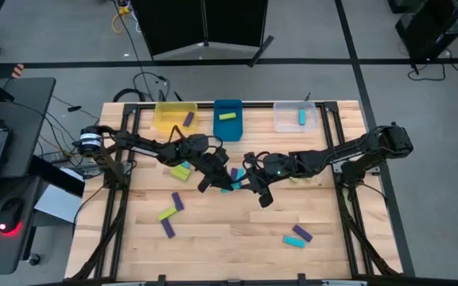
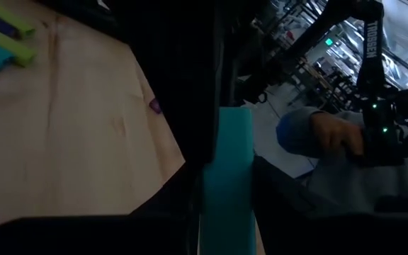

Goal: Sort blocks
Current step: Put the blue block into the transparent bin

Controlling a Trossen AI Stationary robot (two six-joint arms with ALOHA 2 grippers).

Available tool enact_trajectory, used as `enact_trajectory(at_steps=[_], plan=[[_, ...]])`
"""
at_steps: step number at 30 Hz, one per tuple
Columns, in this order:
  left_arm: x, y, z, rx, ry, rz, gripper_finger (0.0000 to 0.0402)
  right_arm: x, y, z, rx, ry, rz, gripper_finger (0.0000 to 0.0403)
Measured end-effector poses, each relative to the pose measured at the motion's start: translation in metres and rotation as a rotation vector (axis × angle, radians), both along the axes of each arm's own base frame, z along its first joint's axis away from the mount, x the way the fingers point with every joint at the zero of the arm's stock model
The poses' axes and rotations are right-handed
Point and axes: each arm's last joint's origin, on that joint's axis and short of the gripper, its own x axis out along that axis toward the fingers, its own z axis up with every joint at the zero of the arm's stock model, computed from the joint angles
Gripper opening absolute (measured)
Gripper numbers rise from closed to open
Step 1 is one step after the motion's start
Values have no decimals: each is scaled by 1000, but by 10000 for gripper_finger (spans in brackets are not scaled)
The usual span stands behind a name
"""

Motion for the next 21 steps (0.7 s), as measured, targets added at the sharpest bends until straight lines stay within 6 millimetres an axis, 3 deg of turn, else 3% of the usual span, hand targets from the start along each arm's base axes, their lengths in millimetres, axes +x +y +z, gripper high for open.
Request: enact_trajectory(at_steps=[4,9,13,21], plan=[[-1,9,0,32,-23,9,119,2,-5,3,-12,7,-41,78],[-2,23,1,92,-67,61,212,3,-11,13,-48,7,-119,71],[-5,35,8,159,-140,103,265,-3,-18,29,-90,2,-189,71],[-13,67,20,365,-254,287,286,-42,-47,56,-171,72,-477,71]])
